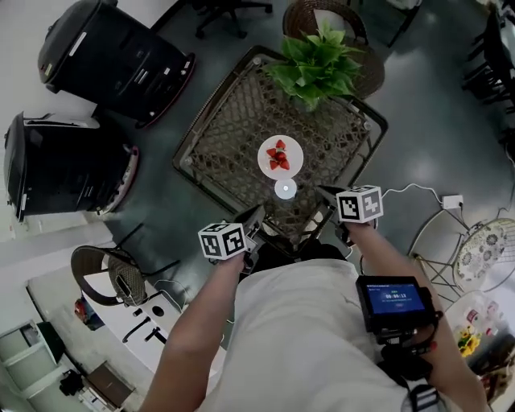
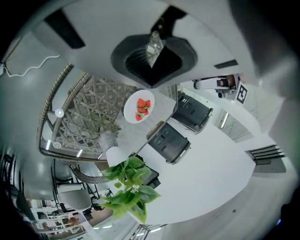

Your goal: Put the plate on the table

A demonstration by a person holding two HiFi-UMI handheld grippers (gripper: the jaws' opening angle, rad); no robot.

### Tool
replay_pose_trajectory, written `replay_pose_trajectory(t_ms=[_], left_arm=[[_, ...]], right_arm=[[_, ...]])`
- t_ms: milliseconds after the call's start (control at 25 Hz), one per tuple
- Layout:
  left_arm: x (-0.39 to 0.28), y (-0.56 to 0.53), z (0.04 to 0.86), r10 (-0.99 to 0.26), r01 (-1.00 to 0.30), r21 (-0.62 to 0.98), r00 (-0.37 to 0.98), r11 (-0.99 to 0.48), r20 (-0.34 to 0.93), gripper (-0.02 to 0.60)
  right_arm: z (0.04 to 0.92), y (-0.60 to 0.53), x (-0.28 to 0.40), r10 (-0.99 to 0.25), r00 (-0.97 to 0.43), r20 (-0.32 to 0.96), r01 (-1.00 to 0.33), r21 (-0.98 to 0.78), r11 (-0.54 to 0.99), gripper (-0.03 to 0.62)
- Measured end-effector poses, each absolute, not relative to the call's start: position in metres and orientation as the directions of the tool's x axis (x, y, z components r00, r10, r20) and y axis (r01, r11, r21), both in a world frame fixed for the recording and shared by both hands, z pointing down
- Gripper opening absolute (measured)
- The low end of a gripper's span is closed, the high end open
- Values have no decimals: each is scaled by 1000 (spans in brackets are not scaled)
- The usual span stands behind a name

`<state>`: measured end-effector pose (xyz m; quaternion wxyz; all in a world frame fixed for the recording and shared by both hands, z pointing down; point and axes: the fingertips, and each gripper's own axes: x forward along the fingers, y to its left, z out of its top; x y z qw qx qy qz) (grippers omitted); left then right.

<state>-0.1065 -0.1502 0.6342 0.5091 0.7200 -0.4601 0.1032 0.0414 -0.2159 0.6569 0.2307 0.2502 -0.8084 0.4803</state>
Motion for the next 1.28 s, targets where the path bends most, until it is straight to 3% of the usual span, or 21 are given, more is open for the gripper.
replay_pose_trajectory(t_ms=[520, 920, 1280], left_arm=[[-122, -100, 576, -626, -736, 637, 612, -229, 483, 5], [-121, -65, 545, -585, -718, 564, 679, -407, 443, 5], [-115, -17, 536, -580, -686, 588, 707, -428, 404, 5]], right_arm=[[571, -160, 42, -327, -814, 480, -580, -634, 512, 4], [541, -111, 8, -312, -834, 454, -545, -595, 591, 3], [537, -50, 8, -340, -822, 457, -564, -574, 593, 3]])
